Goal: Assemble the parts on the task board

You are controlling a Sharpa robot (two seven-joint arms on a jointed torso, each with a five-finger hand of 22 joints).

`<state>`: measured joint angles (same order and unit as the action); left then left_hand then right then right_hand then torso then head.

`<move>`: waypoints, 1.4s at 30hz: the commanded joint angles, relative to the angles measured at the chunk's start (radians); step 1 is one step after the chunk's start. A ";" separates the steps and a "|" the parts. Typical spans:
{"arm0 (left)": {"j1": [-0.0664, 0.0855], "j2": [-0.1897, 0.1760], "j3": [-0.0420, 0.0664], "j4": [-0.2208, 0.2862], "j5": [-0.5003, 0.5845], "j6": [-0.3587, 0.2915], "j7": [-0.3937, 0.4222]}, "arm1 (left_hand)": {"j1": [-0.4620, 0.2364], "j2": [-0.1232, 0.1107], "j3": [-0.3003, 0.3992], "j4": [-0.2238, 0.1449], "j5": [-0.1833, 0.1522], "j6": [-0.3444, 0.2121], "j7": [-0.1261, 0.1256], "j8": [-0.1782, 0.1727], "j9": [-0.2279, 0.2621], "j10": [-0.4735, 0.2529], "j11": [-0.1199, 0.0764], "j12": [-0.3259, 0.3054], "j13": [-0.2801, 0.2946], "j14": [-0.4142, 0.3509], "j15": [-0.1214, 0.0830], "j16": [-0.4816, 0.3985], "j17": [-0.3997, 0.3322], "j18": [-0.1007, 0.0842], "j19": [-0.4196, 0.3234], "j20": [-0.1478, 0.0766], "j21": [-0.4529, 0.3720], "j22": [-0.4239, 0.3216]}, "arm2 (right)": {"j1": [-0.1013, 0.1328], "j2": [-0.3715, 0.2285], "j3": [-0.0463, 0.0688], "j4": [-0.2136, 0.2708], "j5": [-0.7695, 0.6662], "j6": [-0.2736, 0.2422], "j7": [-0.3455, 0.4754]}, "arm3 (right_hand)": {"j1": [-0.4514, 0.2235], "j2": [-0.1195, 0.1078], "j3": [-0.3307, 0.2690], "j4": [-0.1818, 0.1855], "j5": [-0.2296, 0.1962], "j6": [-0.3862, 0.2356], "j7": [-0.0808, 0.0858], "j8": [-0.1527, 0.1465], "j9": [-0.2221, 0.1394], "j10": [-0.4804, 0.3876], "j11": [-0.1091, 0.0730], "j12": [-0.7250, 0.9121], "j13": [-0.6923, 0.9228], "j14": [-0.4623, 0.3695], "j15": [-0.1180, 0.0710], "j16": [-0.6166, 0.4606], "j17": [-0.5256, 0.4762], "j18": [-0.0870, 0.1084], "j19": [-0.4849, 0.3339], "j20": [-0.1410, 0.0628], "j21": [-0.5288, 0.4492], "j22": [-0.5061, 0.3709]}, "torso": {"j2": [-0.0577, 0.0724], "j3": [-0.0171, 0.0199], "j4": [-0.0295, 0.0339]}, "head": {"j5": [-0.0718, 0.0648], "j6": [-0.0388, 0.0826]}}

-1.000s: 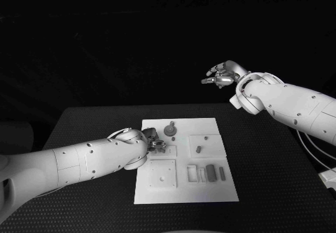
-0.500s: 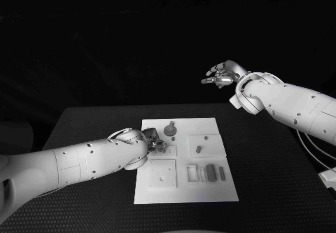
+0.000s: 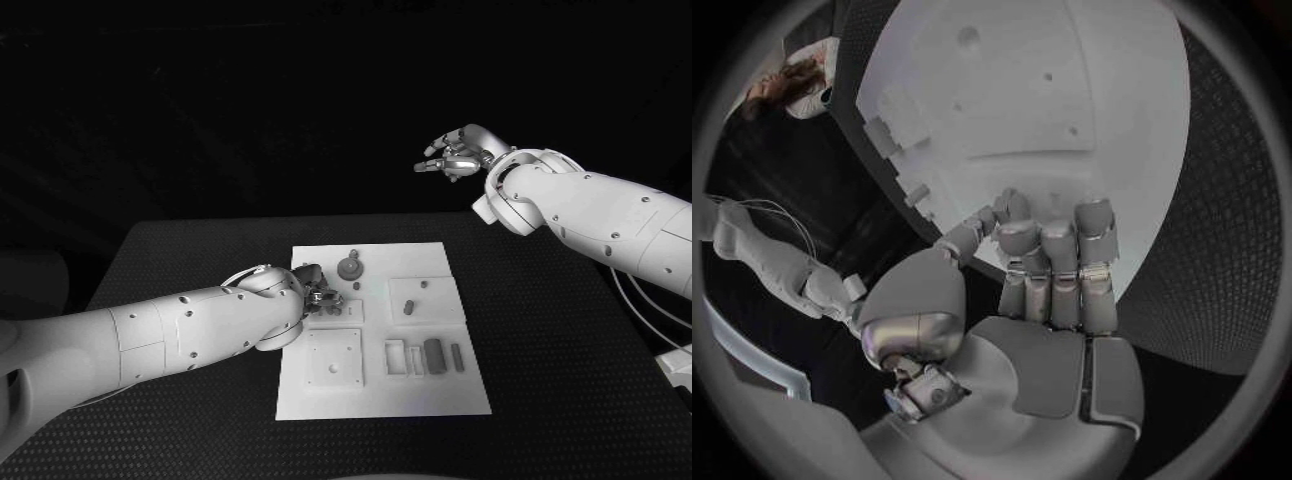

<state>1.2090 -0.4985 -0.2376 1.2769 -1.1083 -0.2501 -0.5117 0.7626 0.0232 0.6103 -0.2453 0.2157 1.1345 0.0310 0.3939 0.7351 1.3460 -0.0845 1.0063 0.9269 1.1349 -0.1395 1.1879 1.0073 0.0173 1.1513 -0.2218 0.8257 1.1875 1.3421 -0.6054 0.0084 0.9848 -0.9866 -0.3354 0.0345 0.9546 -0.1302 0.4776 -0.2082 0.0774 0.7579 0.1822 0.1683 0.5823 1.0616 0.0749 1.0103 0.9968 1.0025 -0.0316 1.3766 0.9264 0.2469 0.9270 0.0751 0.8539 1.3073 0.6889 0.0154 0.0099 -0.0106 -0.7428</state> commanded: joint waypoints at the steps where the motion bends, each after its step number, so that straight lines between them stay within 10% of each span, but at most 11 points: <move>1: 0.000 0.002 0.000 0.002 0.002 0.011 0.013 | 0.000 -0.016 -0.001 0.006 -0.003 0.072 -0.031 -0.005 -0.001 -0.031 -0.023 0.007 -0.002 -0.009 -0.007 0.007 -0.002 0.054 -0.005 -0.015 -0.004 0.002 | 0.000 0.000 0.000 0.001 -0.002 0.010 0.006 | -0.005 0.007 -0.006 0.001 0.002 -0.002 0.005 -0.001 -0.002 -0.008 -0.003 0.003 -0.001 -0.005 -0.002 0.006 -0.001 0.015 -0.007 0.002 -0.003 0.016 | 0.000 -0.0002 -0.0001 | -0.001 -0.002; 8: -0.001 0.001 0.000 0.002 0.003 0.014 0.016 | -0.011 -0.050 -0.014 0.021 -0.003 0.072 -0.031 -0.007 0.001 -0.033 -0.023 0.012 -0.008 -0.011 -0.009 0.013 -0.009 0.053 -0.002 -0.017 -0.009 0.006 | 0.000 0.000 0.000 0.001 -0.002 0.010 0.007 | -0.006 0.007 -0.006 0.002 0.002 -0.004 0.005 -0.002 -0.002 -0.008 -0.002 0.004 -0.002 -0.006 -0.002 0.006 -0.002 0.015 -0.007 0.002 -0.003 0.016 | 0.000 -0.0003 0.0009 | 0.000 -0.003; 9: -0.001 0.001 0.000 0.003 0.004 0.015 0.017 | -0.022 -0.036 -0.045 0.007 0.034 0.071 -0.030 -0.006 0.003 -0.034 -0.022 0.015 -0.009 -0.014 -0.008 0.017 -0.011 0.053 -0.003 -0.018 -0.009 0.010 | 0.000 0.000 0.000 0.001 -0.002 0.010 0.007 | -0.006 0.007 -0.006 0.002 0.002 -0.004 0.005 -0.002 -0.002 -0.008 -0.002 0.004 -0.002 -0.006 -0.002 0.006 -0.002 0.015 -0.007 0.002 -0.003 0.016 | 0.000 -0.0001 0.0008 | 0.000 -0.003; 42: -0.001 0.001 0.000 -0.001 0.011 0.016 0.023 | 0.102 -0.006 -0.041 -0.043 0.069 0.067 -0.027 -0.017 0.007 -0.042 -0.020 0.028 -0.031 -0.025 -0.010 0.033 -0.035 0.048 -0.001 -0.019 -0.027 0.028 | 0.000 0.002 0.000 0.002 -0.002 0.011 0.007 | -0.009 0.009 -0.006 0.004 0.002 -0.006 0.006 -0.003 -0.003 -0.008 -0.001 0.005 -0.004 -0.006 -0.001 0.007 -0.003 0.015 -0.007 0.003 -0.004 0.016 | 0.000 0.0004 0.0002 | 0.001 -0.005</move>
<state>1.2082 -0.5002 -0.2369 1.2752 -1.1032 -0.2430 -0.4992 0.8253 -0.0167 0.5538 -0.2779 0.2839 1.2066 0.0041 0.3823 0.7424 1.3078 -0.1051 1.0283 0.8971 1.1129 -0.1513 1.2159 0.9738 0.0459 1.1524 -0.2227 0.8044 1.2148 1.3420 -0.6048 0.0083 0.9855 -0.9863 -0.3345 0.0345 0.9506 -0.1261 0.4748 -0.2054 0.0774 0.7536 0.1829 0.1683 0.5807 1.0617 0.0748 1.0102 0.9942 1.0018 -0.0310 1.3804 0.9247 0.2469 0.9271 0.0751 0.8539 1.3073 0.6890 0.0158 0.0097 -0.0094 -0.7466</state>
